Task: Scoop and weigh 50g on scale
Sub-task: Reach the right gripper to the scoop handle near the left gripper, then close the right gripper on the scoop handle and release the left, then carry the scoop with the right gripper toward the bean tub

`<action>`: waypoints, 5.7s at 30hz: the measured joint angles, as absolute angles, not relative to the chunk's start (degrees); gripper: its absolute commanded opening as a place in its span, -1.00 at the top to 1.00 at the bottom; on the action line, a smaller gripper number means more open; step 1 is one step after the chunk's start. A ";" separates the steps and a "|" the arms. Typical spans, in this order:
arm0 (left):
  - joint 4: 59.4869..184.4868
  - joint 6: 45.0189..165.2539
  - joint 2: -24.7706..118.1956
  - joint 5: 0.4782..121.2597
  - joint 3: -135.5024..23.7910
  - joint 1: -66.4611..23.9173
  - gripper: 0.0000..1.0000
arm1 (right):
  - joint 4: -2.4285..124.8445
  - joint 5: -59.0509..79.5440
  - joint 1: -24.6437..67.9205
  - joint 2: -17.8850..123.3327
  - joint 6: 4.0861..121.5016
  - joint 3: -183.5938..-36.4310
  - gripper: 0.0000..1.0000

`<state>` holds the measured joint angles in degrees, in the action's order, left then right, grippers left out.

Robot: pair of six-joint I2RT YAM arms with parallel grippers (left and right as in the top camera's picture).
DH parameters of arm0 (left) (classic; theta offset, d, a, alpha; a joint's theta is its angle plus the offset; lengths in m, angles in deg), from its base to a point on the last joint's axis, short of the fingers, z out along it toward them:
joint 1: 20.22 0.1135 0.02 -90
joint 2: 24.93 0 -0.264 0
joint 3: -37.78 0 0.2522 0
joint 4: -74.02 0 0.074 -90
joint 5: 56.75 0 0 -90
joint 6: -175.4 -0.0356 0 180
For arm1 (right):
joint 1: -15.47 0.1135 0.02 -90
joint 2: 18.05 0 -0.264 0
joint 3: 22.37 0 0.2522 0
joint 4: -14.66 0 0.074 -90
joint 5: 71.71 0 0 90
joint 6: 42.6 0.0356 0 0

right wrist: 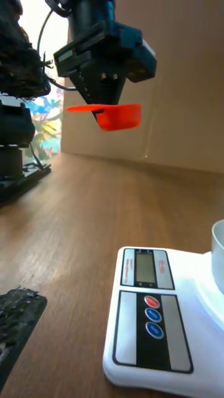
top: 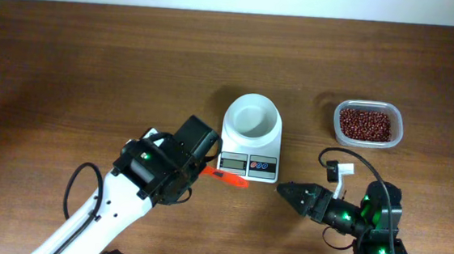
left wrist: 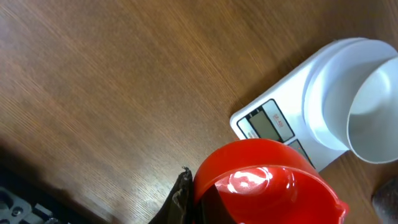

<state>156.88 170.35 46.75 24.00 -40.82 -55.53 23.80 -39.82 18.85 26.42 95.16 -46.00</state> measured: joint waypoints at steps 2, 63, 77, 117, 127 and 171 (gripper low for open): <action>156.79 169.34 46.75 24.28 -40.82 -55.51 1.00 | 23.78 -40.17 18.85 26.42 95.14 -46.00 -0.99; 153.65 170.91 51.27 32.02 -40.82 -60.14 1.00 | -12.15 -15.99 50.78 40.10 113.24 -46.38 0.21; 153.01 171.79 51.97 32.02 -40.82 -61.26 1.00 | -12.13 -15.99 50.78 40.10 114.51 -46.38 0.42; 153.25 171.75 52.19 31.80 -40.82 -61.26 1.00 | -11.67 -15.77 50.78 40.74 114.66 -46.38 0.74; 153.30 171.75 52.19 31.80 -40.82 -61.26 0.95 | -11.52 -15.77 50.78 40.74 114.70 -46.38 0.88; 155.79 171.96 52.34 29.61 -40.82 -61.26 -0.99 | 5.31 -41.22 27.33 27.71 93.98 -46.53 0.92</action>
<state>155.79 171.96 52.34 29.61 -40.82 -61.26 5.31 -41.22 27.33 27.71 93.98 -46.53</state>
